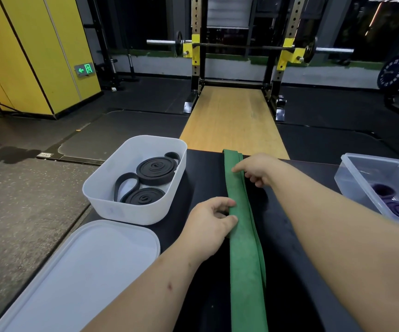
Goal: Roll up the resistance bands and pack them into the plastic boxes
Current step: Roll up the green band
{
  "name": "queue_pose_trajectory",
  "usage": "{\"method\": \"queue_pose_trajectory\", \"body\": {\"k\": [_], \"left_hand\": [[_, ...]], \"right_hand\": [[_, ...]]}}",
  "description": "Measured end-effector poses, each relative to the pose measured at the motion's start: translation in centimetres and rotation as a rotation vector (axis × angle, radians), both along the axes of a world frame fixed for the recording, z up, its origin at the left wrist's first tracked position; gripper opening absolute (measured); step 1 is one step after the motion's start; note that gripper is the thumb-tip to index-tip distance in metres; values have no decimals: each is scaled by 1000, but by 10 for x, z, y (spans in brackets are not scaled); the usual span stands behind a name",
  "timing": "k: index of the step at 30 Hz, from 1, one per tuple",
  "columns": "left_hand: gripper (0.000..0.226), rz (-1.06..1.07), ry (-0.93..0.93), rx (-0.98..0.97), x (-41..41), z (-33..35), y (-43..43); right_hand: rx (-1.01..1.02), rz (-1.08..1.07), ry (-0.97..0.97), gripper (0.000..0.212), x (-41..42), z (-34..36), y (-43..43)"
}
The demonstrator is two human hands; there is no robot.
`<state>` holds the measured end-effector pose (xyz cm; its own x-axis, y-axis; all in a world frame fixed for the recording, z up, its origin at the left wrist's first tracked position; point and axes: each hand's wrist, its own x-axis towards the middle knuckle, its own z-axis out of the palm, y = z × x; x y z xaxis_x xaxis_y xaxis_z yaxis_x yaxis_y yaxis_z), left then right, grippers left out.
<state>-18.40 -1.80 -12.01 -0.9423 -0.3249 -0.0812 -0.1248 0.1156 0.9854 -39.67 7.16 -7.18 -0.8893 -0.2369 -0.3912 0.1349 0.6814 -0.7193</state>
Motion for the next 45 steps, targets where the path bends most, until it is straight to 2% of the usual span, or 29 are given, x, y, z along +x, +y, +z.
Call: {"method": "queue_pose_trajectory", "body": {"k": [9,15,22,26,30,33,36,38,42,45], "left_hand": [[34,6,59,-57,-1,5,0],[22,31,-14,-166,5,16,8],[28,16,-119,-116,56,27,34],[36,3,-144,11,96,29,48],[30,-37,-138,85,136,34,61],[34,1,-133,56,155,32,68],[19,24,-137,48,163,32,74],[19,16,-112,34,161,35,76],[15,-21,-101,-87,161,42,81],[18,-66,-127,-355,177,45,82]], "right_hand": [[204,156,253,18,49,0,16],[209,198,334,36,129,-3,50],[-95,128,173,39,233,-2,99],[-225,57,124,42,277,-3,123],[-320,90,-7,44,317,2,137],[-322,57,-23,45,337,0,147],[-292,44,2,44,349,-2,153],[-291,51,69,40,349,-2,152],[-205,-11,199,37,346,-2,151],[-88,76,222,32,357,-2,157]]}}
